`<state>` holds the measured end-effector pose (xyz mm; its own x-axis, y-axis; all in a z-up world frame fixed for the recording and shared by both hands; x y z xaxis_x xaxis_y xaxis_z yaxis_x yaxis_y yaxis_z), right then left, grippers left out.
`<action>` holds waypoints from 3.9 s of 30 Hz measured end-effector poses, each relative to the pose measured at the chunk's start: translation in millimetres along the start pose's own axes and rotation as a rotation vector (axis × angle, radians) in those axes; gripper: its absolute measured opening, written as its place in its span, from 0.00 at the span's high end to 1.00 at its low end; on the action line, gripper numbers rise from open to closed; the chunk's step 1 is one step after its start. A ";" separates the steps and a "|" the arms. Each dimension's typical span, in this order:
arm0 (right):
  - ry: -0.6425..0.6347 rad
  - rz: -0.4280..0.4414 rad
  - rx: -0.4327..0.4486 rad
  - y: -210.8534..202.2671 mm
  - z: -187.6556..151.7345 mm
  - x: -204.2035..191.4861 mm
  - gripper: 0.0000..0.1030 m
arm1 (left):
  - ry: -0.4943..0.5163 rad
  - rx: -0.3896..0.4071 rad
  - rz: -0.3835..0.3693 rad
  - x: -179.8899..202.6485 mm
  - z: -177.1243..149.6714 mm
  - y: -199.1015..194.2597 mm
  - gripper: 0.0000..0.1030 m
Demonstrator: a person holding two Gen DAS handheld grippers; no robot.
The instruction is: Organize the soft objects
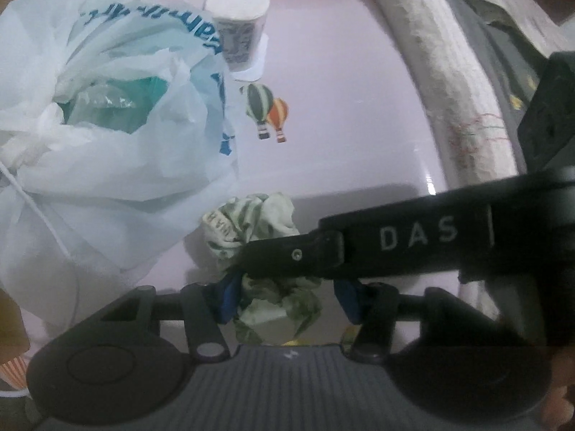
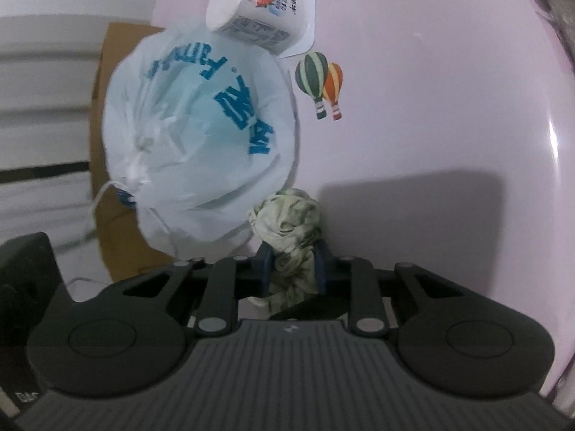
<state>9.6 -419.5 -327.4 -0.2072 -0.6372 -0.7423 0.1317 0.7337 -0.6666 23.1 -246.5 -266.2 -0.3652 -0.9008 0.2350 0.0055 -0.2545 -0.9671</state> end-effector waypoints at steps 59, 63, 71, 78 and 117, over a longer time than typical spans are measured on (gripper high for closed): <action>-0.157 0.165 0.238 63.5 18.2 -278.0 0.47 | -0.160 0.225 0.157 -243.6 1.1 -185.6 0.34; -0.158 0.077 0.432 -18.9 51.2 -227.1 0.39 | -0.120 0.274 0.142 -186.5 22.8 -177.4 0.34; -0.153 -0.325 0.480 -59.4 131.7 -101.3 0.26 | -0.128 0.280 0.168 -92.6 45.8 -122.5 0.46; -0.211 -0.358 0.343 -7.6 144.9 -83.1 0.31 | -0.163 0.249 0.181 -63.3 39.0 -96.4 0.50; -0.211 -0.214 -0.141 -15.3 29.6 -19.7 0.39 | -0.130 -0.052 0.036 -15.0 -26.5 -3.6 0.35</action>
<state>40.3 -425.1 -304.6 -0.0084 -0.8043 -0.5941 -0.0319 0.5941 -0.8038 3.9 -222.8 -268.7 -0.2423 -0.9477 0.2077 -0.0334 -0.2059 -0.9780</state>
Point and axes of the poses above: each gripper's, at about its wrist camera, not at the fingertips, and y roughly the way its jaws point, x to its right, z to its top, the point moved 8 cm from there along y, roughly the way its jaws point, and after that the axes turned 1 degree about -y, right-handed, at the moved point
